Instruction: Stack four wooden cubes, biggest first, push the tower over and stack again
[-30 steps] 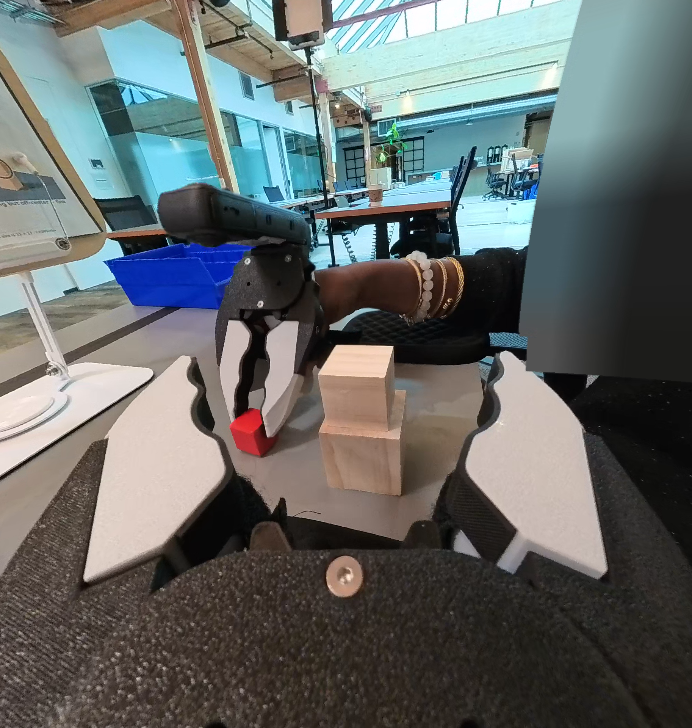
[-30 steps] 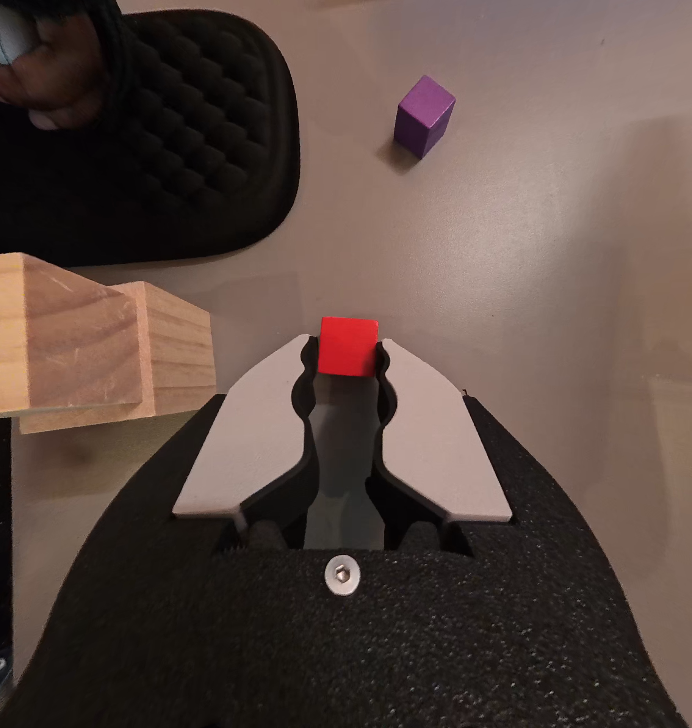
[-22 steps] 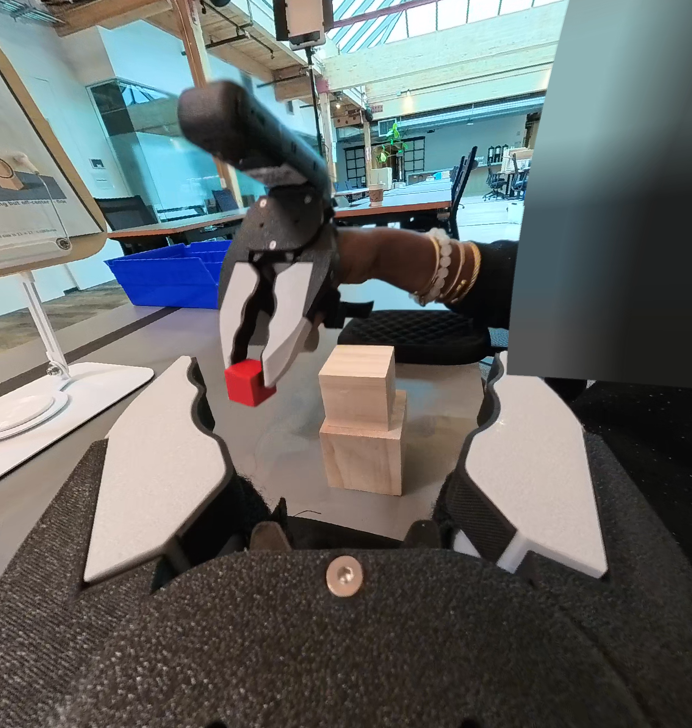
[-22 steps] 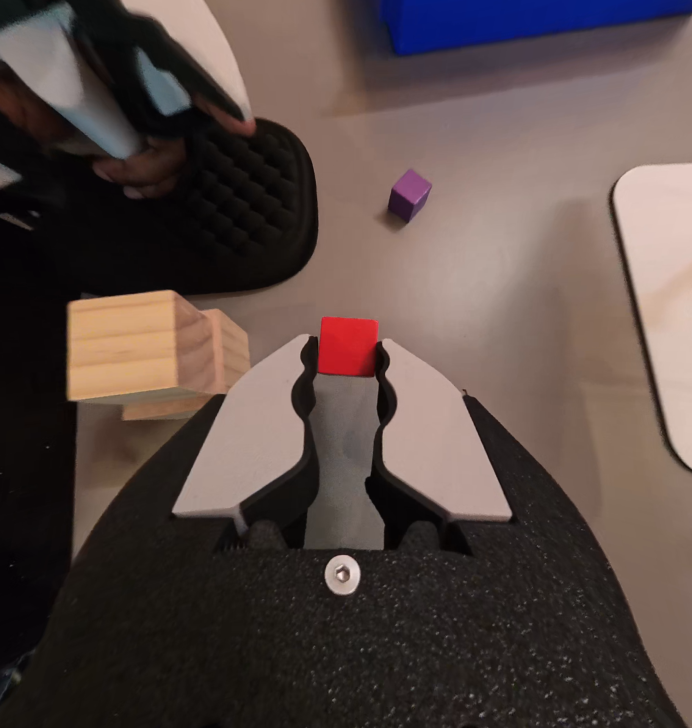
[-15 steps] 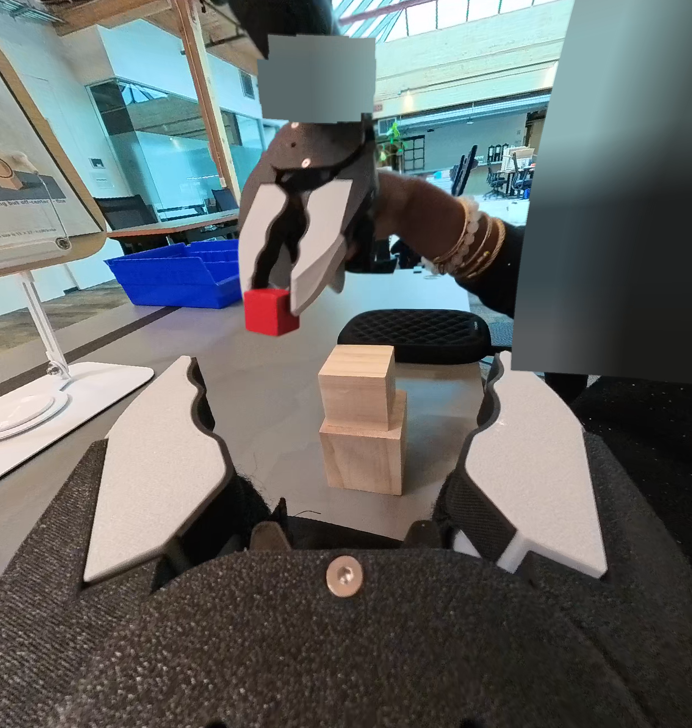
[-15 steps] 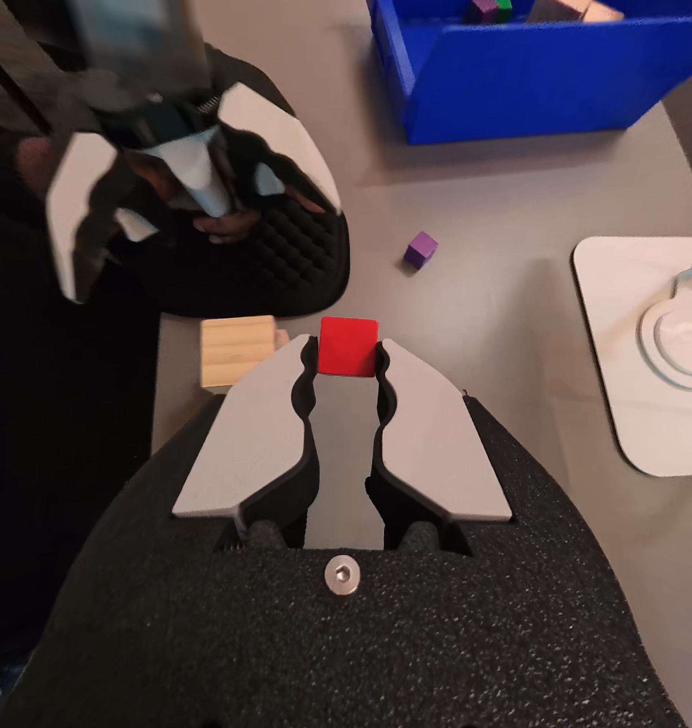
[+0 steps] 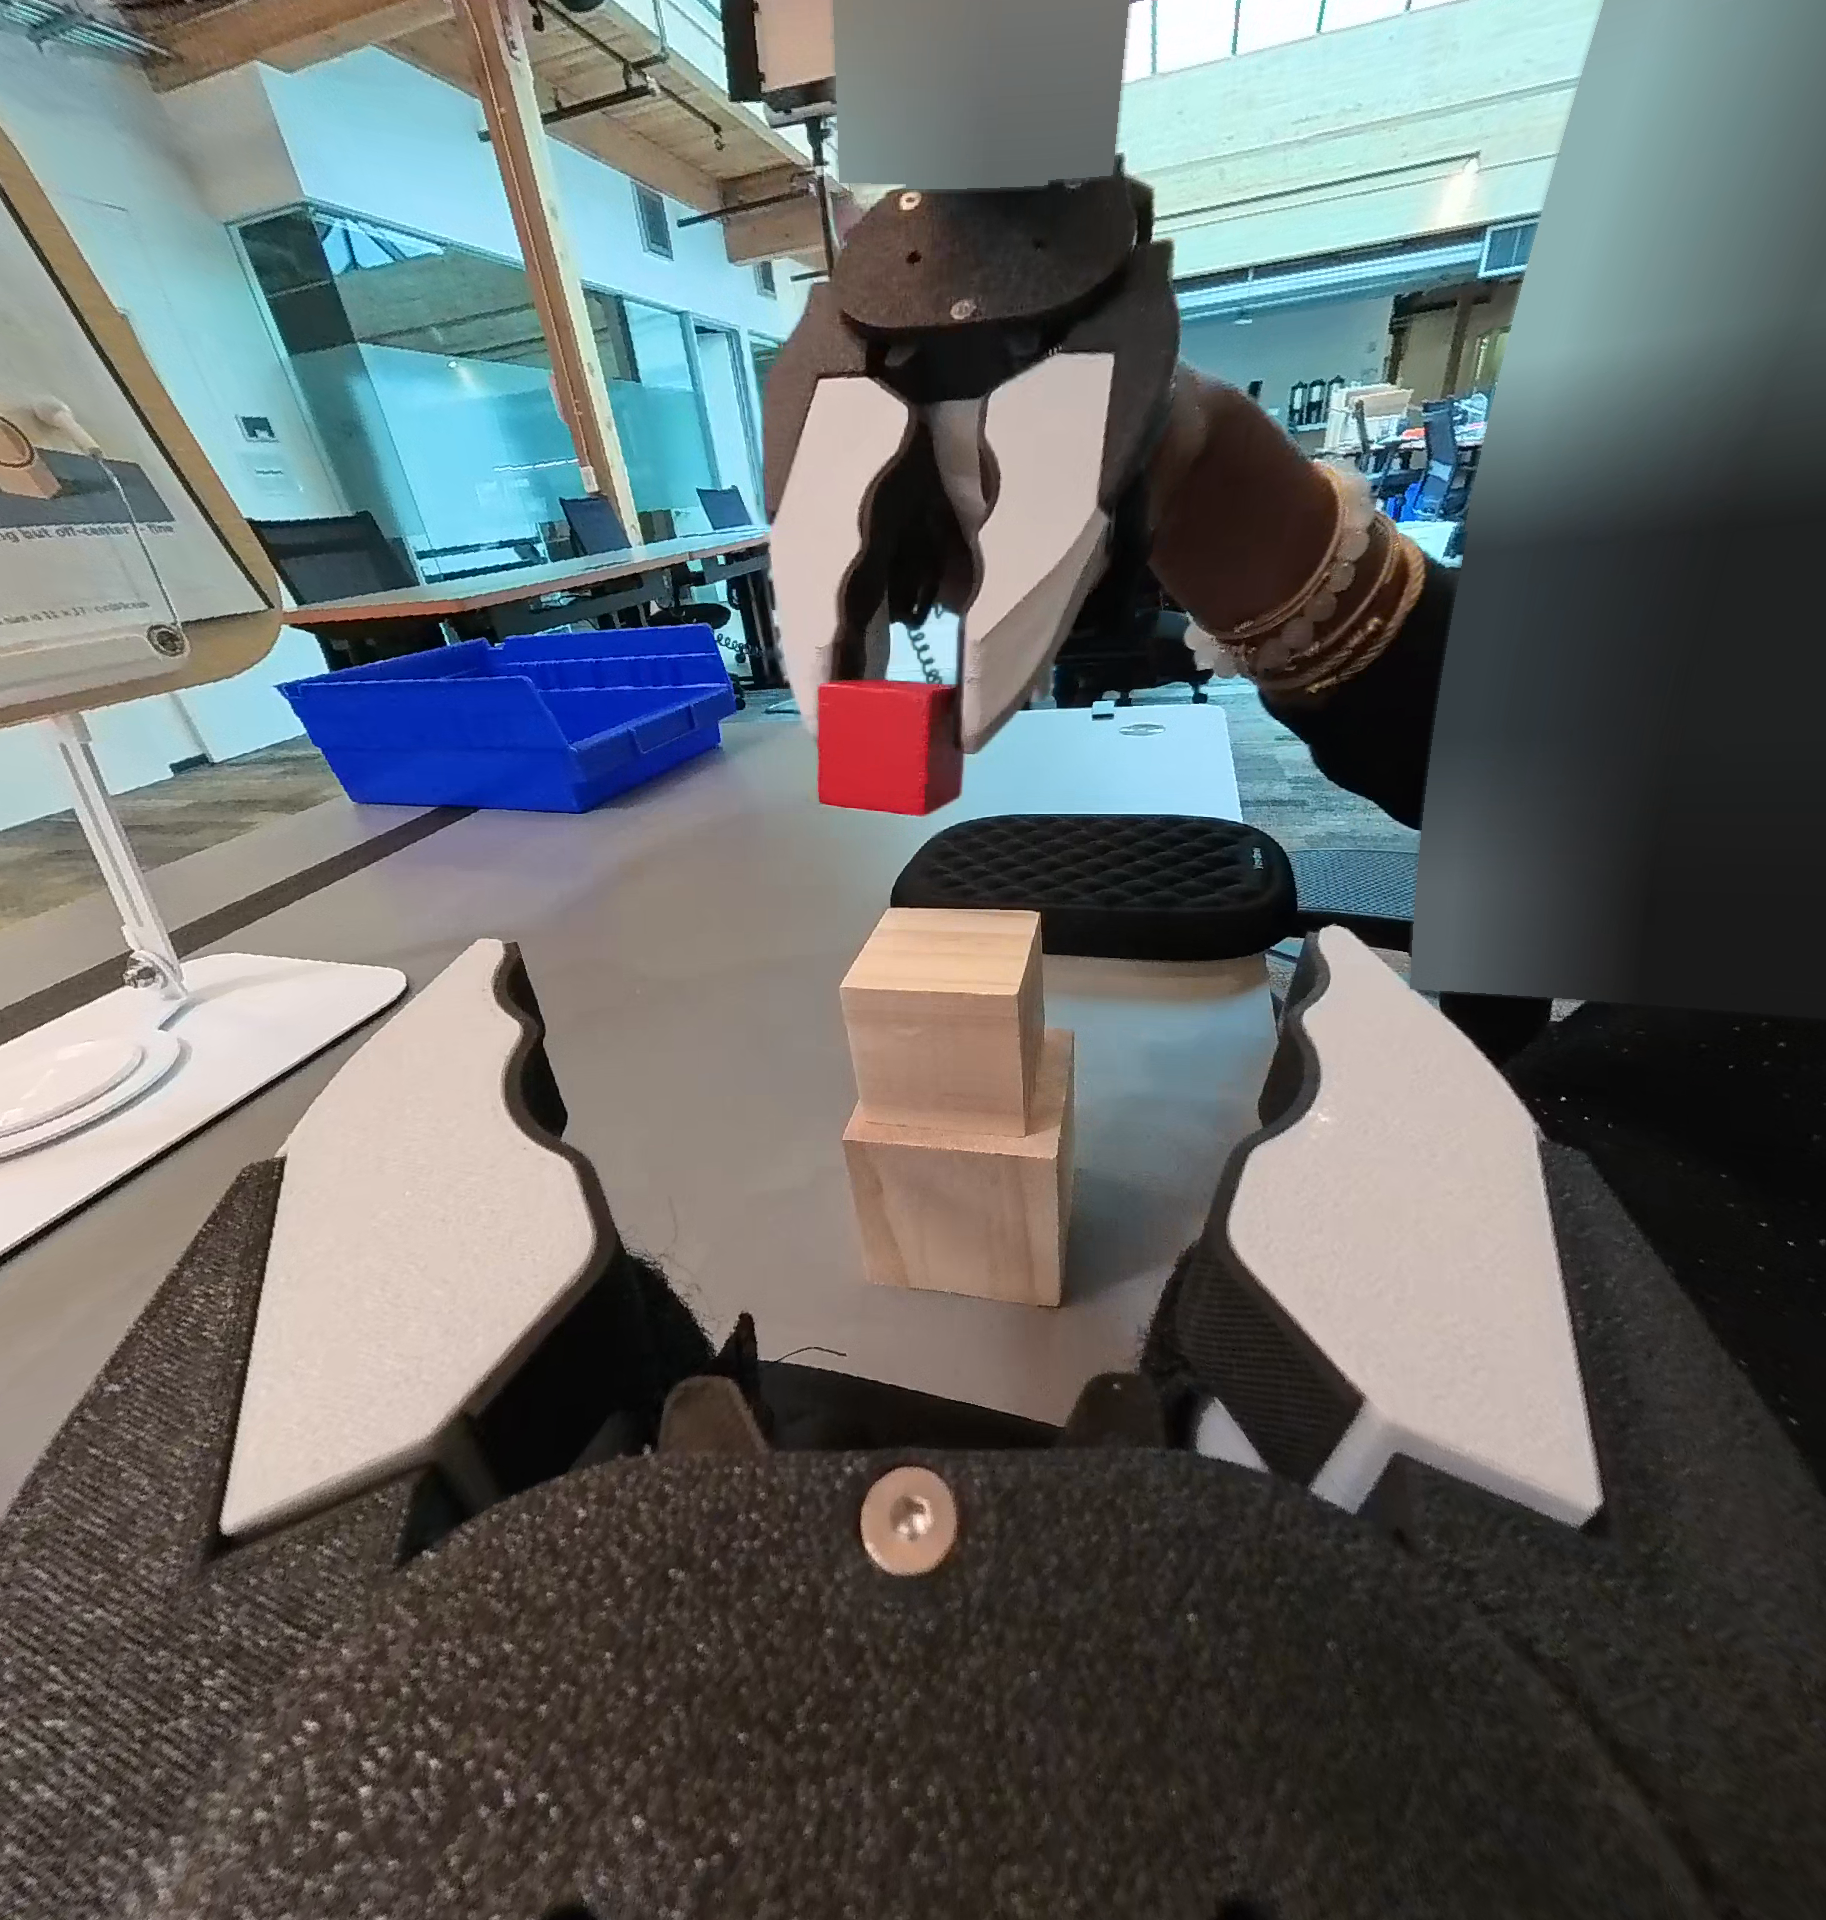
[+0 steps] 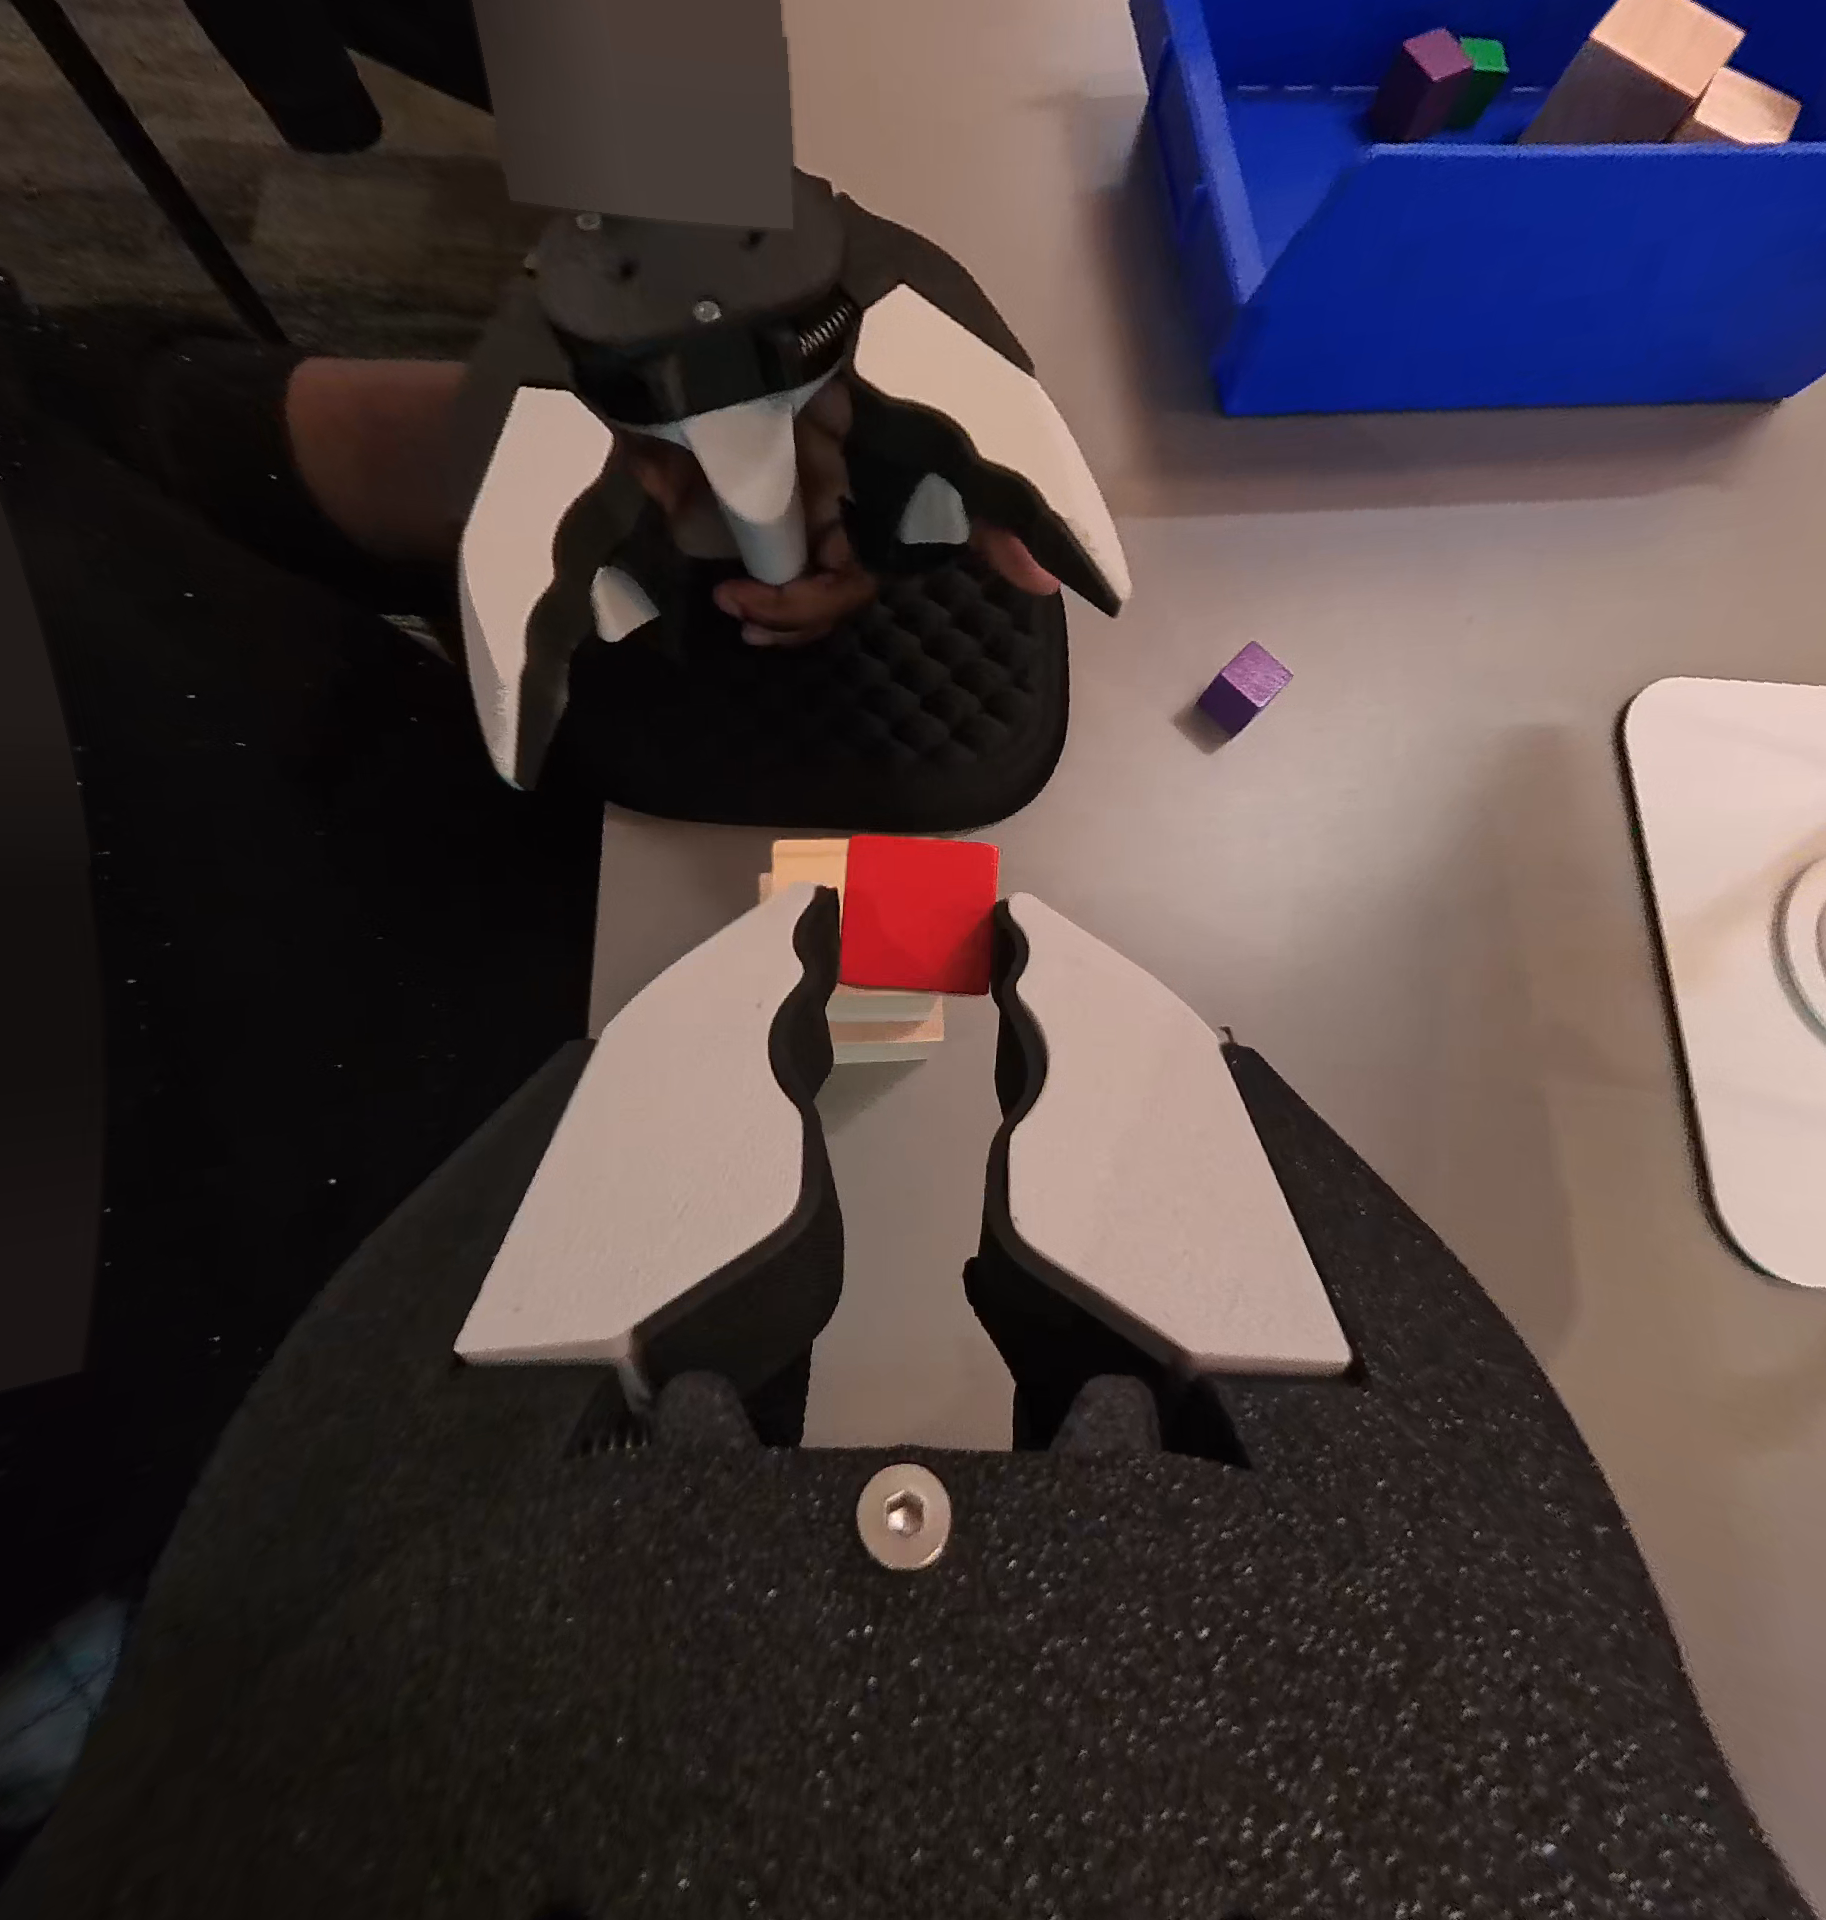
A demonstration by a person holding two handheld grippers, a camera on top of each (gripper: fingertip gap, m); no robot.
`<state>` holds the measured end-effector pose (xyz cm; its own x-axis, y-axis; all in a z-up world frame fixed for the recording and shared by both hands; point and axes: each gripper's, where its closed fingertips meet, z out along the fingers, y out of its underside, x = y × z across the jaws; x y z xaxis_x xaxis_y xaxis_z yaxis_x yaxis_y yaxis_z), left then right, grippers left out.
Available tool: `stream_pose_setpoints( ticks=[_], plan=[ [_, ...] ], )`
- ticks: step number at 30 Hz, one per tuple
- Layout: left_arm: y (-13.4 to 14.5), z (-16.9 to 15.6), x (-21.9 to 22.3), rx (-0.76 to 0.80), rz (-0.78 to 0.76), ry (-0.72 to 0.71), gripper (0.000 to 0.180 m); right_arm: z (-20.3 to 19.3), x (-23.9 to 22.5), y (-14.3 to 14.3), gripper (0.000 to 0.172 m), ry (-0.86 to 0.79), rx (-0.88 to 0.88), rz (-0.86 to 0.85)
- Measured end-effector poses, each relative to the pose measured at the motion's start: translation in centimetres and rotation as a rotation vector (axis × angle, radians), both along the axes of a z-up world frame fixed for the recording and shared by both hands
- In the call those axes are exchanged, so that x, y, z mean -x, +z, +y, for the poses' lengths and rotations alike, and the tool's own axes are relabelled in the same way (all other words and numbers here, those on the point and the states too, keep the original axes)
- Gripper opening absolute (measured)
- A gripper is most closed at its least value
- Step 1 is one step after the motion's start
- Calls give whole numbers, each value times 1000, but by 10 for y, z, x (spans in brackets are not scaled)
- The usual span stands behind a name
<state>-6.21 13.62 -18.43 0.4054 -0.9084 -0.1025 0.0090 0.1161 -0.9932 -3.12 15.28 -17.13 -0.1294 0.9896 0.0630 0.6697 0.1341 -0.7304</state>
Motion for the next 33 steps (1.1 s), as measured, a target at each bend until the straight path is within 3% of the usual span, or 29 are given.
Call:
stream_pose_setpoints(
  ticks=[12, 25, 33],
  plan=[
    [0, 0, 0, -1, 2, 0, 132, -17, 5, 1, 27, 12, 22, -19],
    [0, 0, 0, 1, -1, 1, 132, -17, 9, -29, 27, 96, 12, -132],
    [0, 0, 0, -2, -2, -1, 132, -14, 12, -30, 27, 91, 42, -122]
  ],
)
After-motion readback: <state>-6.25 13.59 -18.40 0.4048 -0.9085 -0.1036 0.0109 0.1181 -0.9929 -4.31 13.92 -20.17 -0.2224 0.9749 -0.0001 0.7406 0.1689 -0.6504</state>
